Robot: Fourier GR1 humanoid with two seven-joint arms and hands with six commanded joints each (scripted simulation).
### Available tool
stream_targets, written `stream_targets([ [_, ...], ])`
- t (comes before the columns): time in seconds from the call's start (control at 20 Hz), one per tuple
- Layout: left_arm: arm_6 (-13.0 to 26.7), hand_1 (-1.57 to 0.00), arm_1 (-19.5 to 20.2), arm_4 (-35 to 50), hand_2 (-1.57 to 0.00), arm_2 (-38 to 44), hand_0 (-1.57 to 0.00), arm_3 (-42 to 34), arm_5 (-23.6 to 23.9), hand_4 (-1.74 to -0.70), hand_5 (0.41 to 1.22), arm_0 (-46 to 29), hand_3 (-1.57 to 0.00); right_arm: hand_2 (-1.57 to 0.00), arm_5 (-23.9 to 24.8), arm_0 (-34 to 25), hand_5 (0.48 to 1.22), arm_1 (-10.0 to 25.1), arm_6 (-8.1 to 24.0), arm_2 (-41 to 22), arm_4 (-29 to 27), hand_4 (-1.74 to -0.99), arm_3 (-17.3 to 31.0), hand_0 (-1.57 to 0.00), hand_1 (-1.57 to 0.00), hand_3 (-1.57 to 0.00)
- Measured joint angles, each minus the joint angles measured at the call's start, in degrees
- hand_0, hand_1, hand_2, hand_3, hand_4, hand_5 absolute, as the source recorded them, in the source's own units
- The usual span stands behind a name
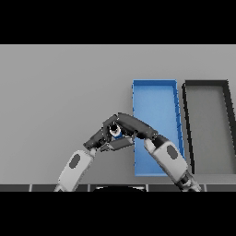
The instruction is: Pick up the blue pipe and place it into the blue bin.
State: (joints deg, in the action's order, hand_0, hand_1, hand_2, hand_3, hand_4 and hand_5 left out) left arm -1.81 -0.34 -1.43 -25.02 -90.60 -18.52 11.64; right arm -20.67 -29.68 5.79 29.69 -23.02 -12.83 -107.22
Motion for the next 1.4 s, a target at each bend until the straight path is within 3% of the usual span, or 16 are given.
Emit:
stream_targets([
  [0.1, 0.4, -1.57, 0.0, 0.6, -1.57, 0.7, -1.57, -0.6, -0.6, -1.71, 1.221, 0.3, -1.46, -1.43, -0.2, 0.2, 0.987, 0.6, -1.6, -0.4, 0.8, -1.665, 0.3, -1.43, -1.43, -1.3],
  [0.2, 0.2, -1.57, -0.3, 0.8, -1.57, 0.6, -1.57, -0.3, -1.0, -1.72, 1.221, -0.3, -1.44, -1.48, 0.1, 0.3, 1.071, 0.7, -2.0, -1.2, 1.8, -1.692, 0.3, -1.48, -1.48, -1.4],
  [0.35, 2.2, -1.57, 0.0, 0.5, -1.57, 1.3, -1.57, -1.6, -1.0, -1.73, 1.221, 0.3, -1.43, -1.53, 0.1, 0.1, 1.144, 1.0, -5.0, -1.2, 1.4, -1.716, 0.5, -1.52, -1.52, -1.48],
  [0.55, -0.7, -1.57, 0.1, -1.3, -1.57, 0.5, -1.57, -1.7, 0.3, -1.72, 1.221, -0.4, -1.45, -1.55, 1.2, 1.1, 1.19, 0.1, -3.0, -1.1, 2.0, -1.731, -0.7, -1.55, -1.55, -1.54],
  [0.6, -1.1, -1.34, -0.1, -2.8, -1.29, 0.3, -1.46, -1.9, 1.8, -1.6, 1.221, 0.4, -1.17, -1.56, 1.5, 0.8, 1.196, -0.4, -3.9, -0.9, 2.4, -1.733, -0.6, -1.56, -1.56, -1.54],
  [0.65, -0.2, -1.07, 0.6, -4.3, -1.03, 0.2, -1.17, -2.4, 2.1, -1.47, 1.221, -0.1, -0.93, -1.56, 1.8, 1.4, 1.201, -0.5, -5.2, -1.3, 3.4, -1.734, -0.5, -1.56, -1.56, -1.55],
  [0.8, -1.6, -0.55, 2.5, -4.2, -0.53, 0.8, -0.6, -2.2, -2.7, -1.21, 1.221, 0.7, -0.48, -1.56, 2.8, 1.5, 1.211, -0.8, -3.9, -1.7, 2.9, -1.738, -1.5, -1.56, -1.56, -1.56],
  [0.95, 0.4, -0.28, 2.7, -6.0, -0.27, 0.6, -0.31, -1.9, -3.8, -1.05, 0.938, 0.0, -0.24, -1.57, 3.4, 2.4, 1.216, -1.3, -2.6, -2.6, 4.1, -1.739, -2.3, -1.57, -1.57, -1.56],
  [1.1, 4.1, -0.14, 1.9, -5.4, -0.14, 1.1, -0.16, -1.4, -2.8, -0.98, 0.704, 0.4, -0.12, -1.57, 3.5, 1.4, 1.218, -1.0, -3.0, -1.6, 4.9, -1.74, -1.5, -1.57, -1.57, -1.57],
  [1.15, 4.5, -0.11, 1.8, -5.0, -0.11, 1.3, -0.12, -1.6, -2.7, -0.97, 0.647, 0.6, -0.1, -1.57, 3.8, 1.1, 1.219, -1.3, -2.2, -1.5, 4.8, -1.74, -1.5, -1.57, -1.57, -1.57],
  [1.25, 6.3, -0.07, 2.2, -3.6, -0.07, 1.9, -0.08, -1.5, -3.4, -0.97, 0.567, -0.2, -0.06, -1.57, 3.9, 2.1, 1.22, -1.2, -4.1, -1.9, 4.8, -1.741, -1.5, -1.57, -1.57, -1.57],
  [1.4, 5.7, -0.04, 2.4, -5.2, -0.04, 1.5, -0.04, -1.3, -2.3, -0.94, 0.495, -0.4, -0.03, -1.57, 4.2, 1.2, 1.22, -2.3, -3.2, -1.0, 4.1, -1.741, -0.6, -1.57, -1.57, -1.57],
])
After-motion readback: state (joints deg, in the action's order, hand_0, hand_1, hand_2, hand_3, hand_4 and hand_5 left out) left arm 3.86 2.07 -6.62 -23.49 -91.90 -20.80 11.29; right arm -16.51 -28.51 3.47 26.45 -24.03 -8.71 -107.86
